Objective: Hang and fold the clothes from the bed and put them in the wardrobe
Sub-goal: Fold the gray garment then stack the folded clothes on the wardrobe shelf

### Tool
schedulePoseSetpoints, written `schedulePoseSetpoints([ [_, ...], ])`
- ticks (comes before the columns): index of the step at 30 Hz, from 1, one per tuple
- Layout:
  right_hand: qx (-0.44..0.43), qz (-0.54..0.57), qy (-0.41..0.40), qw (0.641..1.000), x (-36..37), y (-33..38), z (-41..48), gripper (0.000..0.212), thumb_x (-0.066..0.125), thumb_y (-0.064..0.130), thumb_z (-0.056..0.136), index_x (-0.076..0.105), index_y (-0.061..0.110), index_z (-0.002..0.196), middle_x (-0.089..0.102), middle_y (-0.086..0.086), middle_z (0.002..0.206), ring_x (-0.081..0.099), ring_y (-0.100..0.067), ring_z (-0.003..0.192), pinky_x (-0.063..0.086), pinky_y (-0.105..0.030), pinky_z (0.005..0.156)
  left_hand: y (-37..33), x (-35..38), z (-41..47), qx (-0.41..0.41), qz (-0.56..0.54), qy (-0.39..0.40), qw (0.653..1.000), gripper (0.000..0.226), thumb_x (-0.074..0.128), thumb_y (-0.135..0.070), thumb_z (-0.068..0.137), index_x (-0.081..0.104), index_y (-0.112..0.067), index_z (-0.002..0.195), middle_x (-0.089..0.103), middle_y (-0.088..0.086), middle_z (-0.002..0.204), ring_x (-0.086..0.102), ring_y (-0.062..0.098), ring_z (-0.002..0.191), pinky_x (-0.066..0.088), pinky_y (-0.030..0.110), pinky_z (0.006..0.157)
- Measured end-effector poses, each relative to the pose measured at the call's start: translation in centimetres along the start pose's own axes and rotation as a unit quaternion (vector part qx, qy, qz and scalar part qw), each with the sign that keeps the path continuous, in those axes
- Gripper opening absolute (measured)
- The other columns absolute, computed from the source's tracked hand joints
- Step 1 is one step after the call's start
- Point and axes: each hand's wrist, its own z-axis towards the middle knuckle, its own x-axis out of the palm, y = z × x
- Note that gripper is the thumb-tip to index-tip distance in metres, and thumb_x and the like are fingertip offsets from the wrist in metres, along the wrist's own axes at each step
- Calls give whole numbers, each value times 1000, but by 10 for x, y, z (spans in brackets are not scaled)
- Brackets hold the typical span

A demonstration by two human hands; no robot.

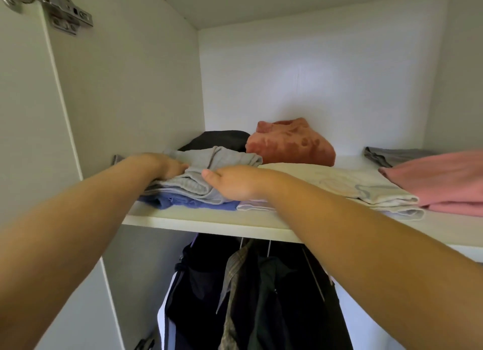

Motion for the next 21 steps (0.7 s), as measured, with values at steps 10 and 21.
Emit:
schedulePoseSetpoints([
  [10,196,-153,-81,965,-89,-88,-76,30,44,17,104,61,14,128,63,-4,116,59,-28,109,45,-34,93,-149,-23,-53,323,19,-157,933,25,42,-26,104,67,-22,105,66,7,115,58,22,96,48,34,82],
  [21,376,-123,-27,918,-71,-167,-114,60,28,43,109,32,4,154,39,-17,158,44,-34,139,37,-38,108,-202,8,0,257,-21,-30,966,51,35,-38,108,48,-10,148,43,12,155,44,32,138,35,45,117],
])
